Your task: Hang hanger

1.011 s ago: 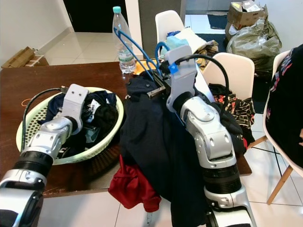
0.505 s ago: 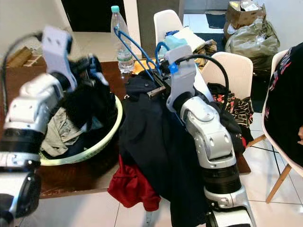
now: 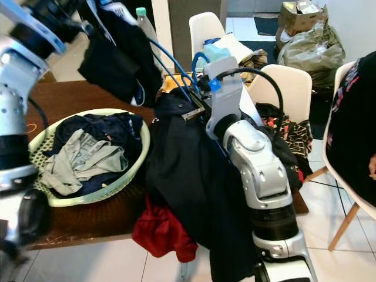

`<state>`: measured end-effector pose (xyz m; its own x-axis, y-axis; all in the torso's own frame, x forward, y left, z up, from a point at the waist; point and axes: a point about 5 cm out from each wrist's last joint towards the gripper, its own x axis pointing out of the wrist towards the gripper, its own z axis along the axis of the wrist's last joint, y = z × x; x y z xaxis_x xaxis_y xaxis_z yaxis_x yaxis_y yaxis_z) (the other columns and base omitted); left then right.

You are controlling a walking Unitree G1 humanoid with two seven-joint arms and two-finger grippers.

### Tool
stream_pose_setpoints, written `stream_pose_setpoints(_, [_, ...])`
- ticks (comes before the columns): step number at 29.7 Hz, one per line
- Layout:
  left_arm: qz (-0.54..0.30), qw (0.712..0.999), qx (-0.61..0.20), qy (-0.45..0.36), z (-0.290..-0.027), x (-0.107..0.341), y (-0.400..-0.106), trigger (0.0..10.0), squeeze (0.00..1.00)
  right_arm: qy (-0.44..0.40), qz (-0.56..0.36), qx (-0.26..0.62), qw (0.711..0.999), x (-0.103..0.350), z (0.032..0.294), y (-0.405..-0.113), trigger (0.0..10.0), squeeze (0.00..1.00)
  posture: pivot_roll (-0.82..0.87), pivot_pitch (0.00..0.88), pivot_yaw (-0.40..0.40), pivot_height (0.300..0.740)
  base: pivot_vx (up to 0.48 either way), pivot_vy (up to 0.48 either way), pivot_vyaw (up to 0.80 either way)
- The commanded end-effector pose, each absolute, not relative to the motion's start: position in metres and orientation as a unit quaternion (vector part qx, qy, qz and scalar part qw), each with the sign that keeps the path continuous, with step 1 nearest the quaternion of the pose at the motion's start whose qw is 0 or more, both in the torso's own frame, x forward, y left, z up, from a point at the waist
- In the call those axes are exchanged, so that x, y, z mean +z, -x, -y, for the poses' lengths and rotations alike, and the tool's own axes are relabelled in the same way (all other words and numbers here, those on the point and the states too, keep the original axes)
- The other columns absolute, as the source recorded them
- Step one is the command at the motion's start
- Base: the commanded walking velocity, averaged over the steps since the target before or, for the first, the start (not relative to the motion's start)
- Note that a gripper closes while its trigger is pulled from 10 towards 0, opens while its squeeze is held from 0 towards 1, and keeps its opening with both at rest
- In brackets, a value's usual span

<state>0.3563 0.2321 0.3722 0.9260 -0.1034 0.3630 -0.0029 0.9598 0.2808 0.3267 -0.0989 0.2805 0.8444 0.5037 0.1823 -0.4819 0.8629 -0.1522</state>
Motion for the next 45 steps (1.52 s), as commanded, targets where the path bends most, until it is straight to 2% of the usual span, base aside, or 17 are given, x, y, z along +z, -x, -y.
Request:
stream_pose_setpoints(1, [0.151, 0.976, -0.007, -0.154, -0.235, 0.355, -0.362, 10.0, 0.00, 0.051, 0.106, 0.266, 0.957, 0.278, 0.095, -0.327, 10.0, 0.00, 0.13, 0.084, 0.028, 0.740, 0.000, 0.000, 0.00])
stream_pose_setpoints(2, [0.175, 0.982, -0.061, -0.041, -0.225, 0.362, -0.359, 10.0, 0.00, 0.051, 0.107, 0.266, 0.957, 0.279, 0.095, -0.327, 10.0, 0.00, 0.13, 0.084, 0.027, 0.740, 0.000, 0.000, 0.00])
stream_pose_setpoints(3, [0.175, 0.982, -0.061, -0.041, -0.225, 0.362, -0.359, 10.0, 0.00, 0.051, 0.107, 0.266, 0.957, 0.279, 0.095, -0.327, 10.0, 0.00, 0.13, 0.084, 0.027, 0.740, 0.000, 0.000, 0.00])
stream_pose_setpoints(4, [0.215, 0.964, -0.124, 0.099, -0.217, 0.374, -0.353, 10.0, 0.00, 0.051, 0.107, 0.266, 0.957, 0.279, 0.095, -0.327, 10.0, 0.00, 0.13, 0.084, 0.026, 0.740, 0.000, 0.000, 0.00])
stream_pose_setpoints(8, [0.220, 0.967, -0.075, 0.105, -0.235, 0.375, -0.354, 10.0, 0.00, 0.054, 0.107, 0.265, 0.957, 0.280, 0.096, -0.328, 10.0, 0.00, 0.13, 0.083, 0.026, 0.740, 0.000, 0.000, 0.00])
stream_pose_setpoints(9, [0.222, 0.971, -0.048, 0.070, -0.241, 0.374, -0.352, 10.0, 0.00, 0.054, 0.106, 0.264, 0.957, 0.280, 0.096, -0.328, 10.0, 0.00, 0.12, 0.088, 0.029, 0.740, 0.000, 0.000, 0.00])
stream_pose_setpoints(10, [0.222, 0.971, -0.048, 0.070, -0.241, 0.374, -0.352, 10.0, 0.00, 0.054, 0.106, 0.264, 0.957, 0.280, 0.096, -0.328, 10.0, 0.00, 0.12, 0.088, 0.029, 0.740, 0.000, 0.000, 0.00])
stream_pose_setpoints(11, [0.235, 0.960, -0.077, 0.131, -0.239, 0.377, -0.349, 10.0, 0.00, 0.055, 0.106, 0.264, 0.957, 0.280, 0.097, -0.328, 10.0, 0.00, 0.12, 0.088, 0.029, 0.740, 0.000, 0.000, 0.00])
stream_pose_setpoints(14, [0.243, 0.962, -0.064, 0.102, -0.240, 0.380, -0.347, 10.0, 0.00, 0.054, 0.106, 0.264, 0.957, 0.280, 0.097, -0.328, 10.0, 0.00, 0.12, 0.088, 0.027, 0.740, 0.000, 0.000, 0.00])
stream_pose_setpoints(15, [0.255, 0.952, -0.091, 0.143, -0.236, 0.385, -0.345, 10.0, 0.00, 0.054, 0.106, 0.264, 0.957, 0.280, 0.097, -0.328, 10.0, 0.00, 0.13, 0.089, 0.027, 0.740, 0.000, 0.000, 0.00])
stream_pose_setpoints(20, [0.269, 0.949, -0.101, 0.131, -0.233, 0.389, -0.342, 10.0, 0.00, 0.055, 0.105, 0.264, 0.957, 0.279, 0.097, -0.328, 10.0, 0.00, 0.13, 0.093, 0.026, 0.740, 0.000, 0.000, 0.00])
stream_pose_setpoints(24, [0.268, 0.949, -0.149, 0.074, -0.211, 0.389, -0.338, 10.0, 0.00, 0.054, 0.105, 0.271, 0.955, 0.279, 0.096, -0.327, 10.0, 0.00, 0.13, 0.093, 0.024, 0.740, 0.000, 0.000, 0.00])
stream_pose_setpoints(27, [0.261, 0.952, -0.146, 0.069, -0.210, 0.386, -0.340, 10.0, 0.00, 0.055, 0.105, 0.273, 0.955, 0.279, 0.095, -0.327, 10.0, 0.00, 0.13, 0.093, 0.024, 0.740, 0.000, 0.000, 0.00])
stream_pose_setpoints(29, [0.243, 0.945, -0.199, 0.089, -0.193, 0.374, -0.340, 10.0, 0.00, 0.058, 0.106, 0.271, 0.955, 0.279, 0.097, -0.327, 10.0, 0.00, 0.13, 0.096, 0.024, 0.740, 0.000, 0.000, 0.00])
stream_pose_setpoints(32, [0.195, 0.946, -0.258, -0.014, -0.168, 0.349, -0.339, 10.0, 0.00, 0.061, 0.103, 0.269, 0.956, 0.279, 0.099, -0.327, 10.0, 0.00, 0.13, 0.097, 0.024, 0.740, 0.000, 0.000, 0.00])
stream_pose_setpoints(39, [0.143, 0.927, -0.325, -0.121, -0.148, 0.321, -0.333, 10.0, 0.00, 0.061, 0.103, 0.270, 0.955, 0.279, 0.099, -0.326, 10.0, 0.00, 0.13, 0.099, 0.025, 0.740, 0.000, 0.000, 0.00])
stream_pose_setpoints(45, [0.122, 0.903, -0.383, -0.152, -0.126, 0.302, -0.323, 10.0, 0.00, 0.061, 0.103, 0.271, 0.955, 0.279, 0.098, -0.326, 10.0, 0.00, 0.13, 0.101, 0.025, 0.740, 0.000, 0.000, 0.00])
